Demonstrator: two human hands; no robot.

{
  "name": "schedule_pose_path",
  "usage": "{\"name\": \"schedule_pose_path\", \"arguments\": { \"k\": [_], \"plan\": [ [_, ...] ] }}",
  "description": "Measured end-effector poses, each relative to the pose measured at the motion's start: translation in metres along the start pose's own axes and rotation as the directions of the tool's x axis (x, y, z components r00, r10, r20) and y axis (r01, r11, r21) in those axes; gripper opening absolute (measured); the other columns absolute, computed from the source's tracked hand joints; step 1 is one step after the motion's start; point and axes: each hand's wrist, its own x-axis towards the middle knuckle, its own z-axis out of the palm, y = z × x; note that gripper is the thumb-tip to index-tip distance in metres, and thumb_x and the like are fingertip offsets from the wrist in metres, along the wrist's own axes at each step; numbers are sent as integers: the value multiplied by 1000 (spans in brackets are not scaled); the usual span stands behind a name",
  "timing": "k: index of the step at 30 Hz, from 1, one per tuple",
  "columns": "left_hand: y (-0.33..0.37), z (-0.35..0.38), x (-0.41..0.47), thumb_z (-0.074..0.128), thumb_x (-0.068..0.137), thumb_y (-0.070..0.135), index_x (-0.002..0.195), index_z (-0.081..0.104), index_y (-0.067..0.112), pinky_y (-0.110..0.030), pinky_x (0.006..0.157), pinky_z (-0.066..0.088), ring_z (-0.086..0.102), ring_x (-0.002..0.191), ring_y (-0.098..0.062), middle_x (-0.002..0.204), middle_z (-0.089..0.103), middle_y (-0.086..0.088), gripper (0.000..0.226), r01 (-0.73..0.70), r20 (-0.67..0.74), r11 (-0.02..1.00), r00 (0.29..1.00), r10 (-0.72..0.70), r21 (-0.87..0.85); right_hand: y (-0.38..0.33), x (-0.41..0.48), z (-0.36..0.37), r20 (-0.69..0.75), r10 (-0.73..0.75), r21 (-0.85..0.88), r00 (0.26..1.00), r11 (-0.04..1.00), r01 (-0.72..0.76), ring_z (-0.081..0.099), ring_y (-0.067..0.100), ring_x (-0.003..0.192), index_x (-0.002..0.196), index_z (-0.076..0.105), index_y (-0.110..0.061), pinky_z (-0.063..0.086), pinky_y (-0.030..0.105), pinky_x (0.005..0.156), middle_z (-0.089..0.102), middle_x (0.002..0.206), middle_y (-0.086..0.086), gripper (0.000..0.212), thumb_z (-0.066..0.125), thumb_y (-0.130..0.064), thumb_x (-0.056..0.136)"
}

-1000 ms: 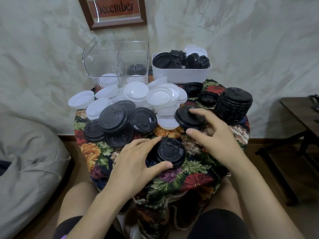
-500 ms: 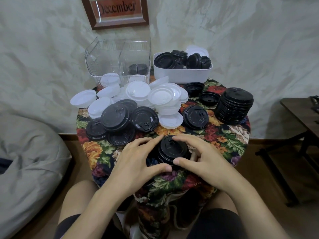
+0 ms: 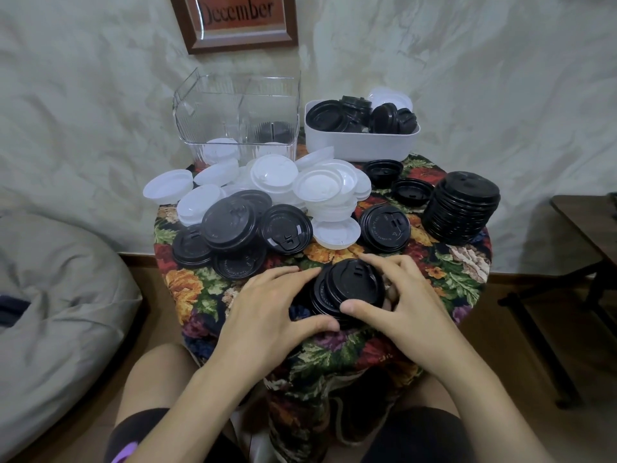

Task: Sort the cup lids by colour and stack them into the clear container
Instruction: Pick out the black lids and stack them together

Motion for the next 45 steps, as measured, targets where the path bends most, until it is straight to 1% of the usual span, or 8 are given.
{"name": "schedule_pose_path", "arguments": {
  "k": [5, 9, 16, 21, 26, 33, 40, 45],
  "plan": [
    [-6, -3, 0, 40, 67, 99, 156, 37, 41, -37, 120, 34, 34, 143, 1, 149, 49, 21, 106, -33, 97, 999, 995, 31, 17, -1, -2, -2, 93, -33, -70, 995, 997, 40, 57, -5, 84, 147, 39, -53, 38, 19, 76, 41, 125, -42, 93, 65, -87, 65],
    [-9, -7, -1, 46, 78, 87, 161, 7, 49, -30, 124, 22, 18, 151, 1, 163, 26, 26, 100, -74, 195, 997, 978, 70, 16, 2, -5, -12, 197, -25, -40, 980, 999, 34, 62, 4, 78, 149, 31, -61, 44, 21, 73, 50, 117, -32, 78, 72, -61, 83],
    [-8, -3, -2, 55, 79, 81, 158, 21, 51, -31, 120, 29, 28, 145, 1, 154, 41, 24, 91, -58, 100, 998, 993, 56, 10, 4, -3, -12, 190, -20, -83, 982, 996, 36, 62, 6, 80, 144, 41, -54, 43, 19, 72, 47, 116, -32, 65, 74, -49, 88],
    [-3, -3, -2, 69, 80, 70, 158, 8, 55, -30, 115, 31, 35, 141, -3, 149, 47, 24, 100, -47, 67, 999, 997, 47, -3, 2, -4, -7, 118, 14, -51, 993, 999, -8, 60, 4, 68, 131, 43, -58, 43, 27, 68, 66, 83, -11, 60, 78, -52, 82],
    [-7, 4, -2, 56, 76, 80, 160, 16, 47, -33, 114, 37, 42, 138, -6, 146, 52, 20, 99, -59, 39, 998, 998, 57, 26, 1, -6, -2, 90, -47, -90, 995, 994, 56, 64, 5, 79, 147, 37, -56, 46, 22, 76, 44, 128, -35, 73, 75, -53, 85],
    [-12, -1, 1, 53, 70, 87, 158, 19, 53, -32, 115, 35, 37, 139, 0, 144, 50, 28, 100, -11, 88, 996, 996, 18, -87, 0, 3, 0, 153, -49, -113, 987, 991, 66, 52, -9, 80, 151, 38, -47, 39, 20, 83, 35, 147, -36, 74, 72, -57, 86],
    [-12, -1, 2, 39, 77, 91, 150, 43, 50, -33, 117, 34, 33, 144, 1, 149, 47, 23, 84, 3, 85, 999, 996, 2, -53, -1, 9, -6, 208, -46, -89, 977, 994, 65, 50, -19, 82, 154, 39, -45, 39, 10, 76, 38, 152, -31, 77, 76, -53, 86],
    [-14, 1, 3, 40, 83, 86, 152, 43, 42, -36, 118, 35, 29, 147, 4, 146, 52, 27, 82, -48, 107, 999, 993, 48, -11, -1, 9, -4, 237, -39, -140, 971, 987, 74, 50, -8, 87, 155, 34, -48, 41, 20, 87, 35, 154, -29, 79, 73, -57, 86]
  ]
}}
